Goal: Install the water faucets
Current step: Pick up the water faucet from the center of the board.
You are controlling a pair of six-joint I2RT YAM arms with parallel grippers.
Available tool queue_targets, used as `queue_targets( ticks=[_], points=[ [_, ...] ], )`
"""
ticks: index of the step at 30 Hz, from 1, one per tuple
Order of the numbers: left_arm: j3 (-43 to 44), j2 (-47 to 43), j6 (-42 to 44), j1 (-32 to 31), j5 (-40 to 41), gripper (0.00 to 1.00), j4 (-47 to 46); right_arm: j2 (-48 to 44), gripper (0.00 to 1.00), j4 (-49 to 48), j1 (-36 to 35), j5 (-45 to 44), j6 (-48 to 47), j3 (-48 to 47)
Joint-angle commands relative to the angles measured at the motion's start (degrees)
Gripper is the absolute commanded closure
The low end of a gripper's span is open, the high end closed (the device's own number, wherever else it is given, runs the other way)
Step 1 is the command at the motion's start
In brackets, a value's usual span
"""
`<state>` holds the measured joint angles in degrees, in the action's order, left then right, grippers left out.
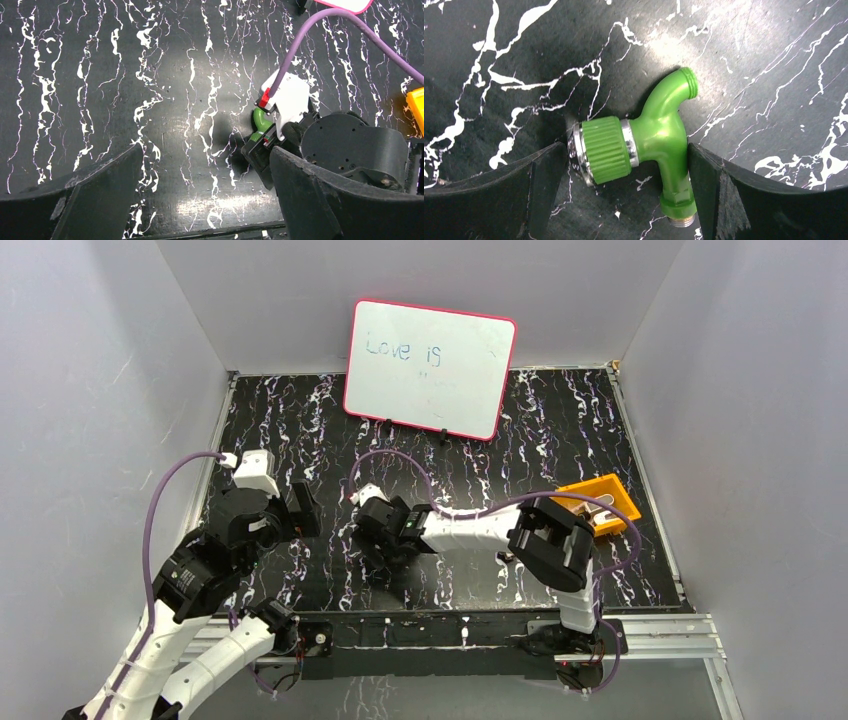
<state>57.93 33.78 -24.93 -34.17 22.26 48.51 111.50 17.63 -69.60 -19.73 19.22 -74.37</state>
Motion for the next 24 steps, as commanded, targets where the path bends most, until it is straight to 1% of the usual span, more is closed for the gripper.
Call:
queue_targets(
  ticks=[1, 6, 12, 14, 22, 24],
  points=[
    [1.26, 0.22, 0.95, 0.42, -0.29, 0.02, 0.77, -3.18, 0.01, -0.02, -0.45, 2.43, -1.54, 3.86],
    [1.22, 0.33, 1.03, 0.42, -0.59, 0.02, 0.58, -8.18, 0.01, -1.09, -0.14, 2.08, -2.67, 9.67],
    [1.03, 1.04, 1.46, 0.41, -1.34, 0.02, 0.14, -12.84, 0.02, -4.27, 2.81, 6.10, -3.01, 17.17],
    [0.62, 1.01, 1.36, 0.42, -1.54, 0.02, -0.21, -13.48, 0.03, -5.09, 3.69, 7.12, -2.99, 18.24],
    [-0.01, 1.72, 1.08, 0.42, -2.97, 0.02, -1.31, -11.57, 0.12, -8.80, 4.83, 8.57, -2.88, 18.46],
    [-0.10, 1.73, 1.09, 0.42, -3.01, 0.02, -1.38, -10.57, 0.16, -9.20, 4.83, 9.50, -2.96, 18.01]
  ],
)
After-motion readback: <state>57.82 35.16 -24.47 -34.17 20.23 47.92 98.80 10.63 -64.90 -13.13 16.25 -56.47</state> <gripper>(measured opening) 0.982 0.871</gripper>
